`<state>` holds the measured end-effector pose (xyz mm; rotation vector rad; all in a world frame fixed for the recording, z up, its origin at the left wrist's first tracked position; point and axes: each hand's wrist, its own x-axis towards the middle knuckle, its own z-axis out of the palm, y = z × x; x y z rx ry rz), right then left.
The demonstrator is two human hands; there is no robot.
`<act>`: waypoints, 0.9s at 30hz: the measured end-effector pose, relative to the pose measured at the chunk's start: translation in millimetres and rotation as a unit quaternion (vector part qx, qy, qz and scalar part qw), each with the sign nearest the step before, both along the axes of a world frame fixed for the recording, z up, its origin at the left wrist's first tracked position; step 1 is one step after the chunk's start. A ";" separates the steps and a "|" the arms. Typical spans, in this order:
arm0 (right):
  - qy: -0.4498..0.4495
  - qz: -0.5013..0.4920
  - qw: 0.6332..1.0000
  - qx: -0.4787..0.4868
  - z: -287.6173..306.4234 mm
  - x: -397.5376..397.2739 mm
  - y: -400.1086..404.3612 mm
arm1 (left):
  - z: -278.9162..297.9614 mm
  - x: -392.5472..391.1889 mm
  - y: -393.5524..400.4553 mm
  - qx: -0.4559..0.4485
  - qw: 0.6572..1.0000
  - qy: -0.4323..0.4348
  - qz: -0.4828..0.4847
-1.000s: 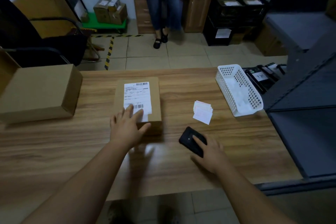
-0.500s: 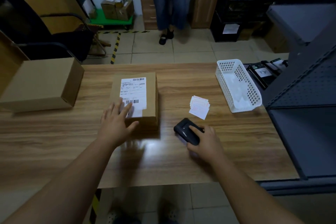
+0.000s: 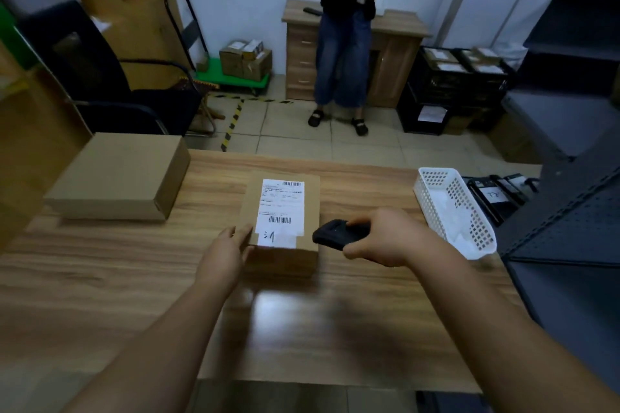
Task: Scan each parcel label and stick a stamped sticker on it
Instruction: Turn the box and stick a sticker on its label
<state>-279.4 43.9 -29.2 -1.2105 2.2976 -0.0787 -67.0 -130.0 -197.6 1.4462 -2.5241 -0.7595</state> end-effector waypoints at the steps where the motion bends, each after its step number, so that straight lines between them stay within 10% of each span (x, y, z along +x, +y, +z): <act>1: 0.003 0.002 1.000 0.005 6.2 6.7 -3.0 | 2.3 1.9 -1.9 -0.018 1.000 -0.008 -0.009; 13: -0.040 -0.035 0.998 -0.026 8.6 -1.2 -5.1 | 7.3 9.4 -5.2 -0.069 0.995 -0.068 -0.018; 27: 0.039 -0.019 0.998 -0.047 -233.4 -47.2 71.2 | 3.6 -90.5 37.6 -0.099 0.990 -0.014 -0.103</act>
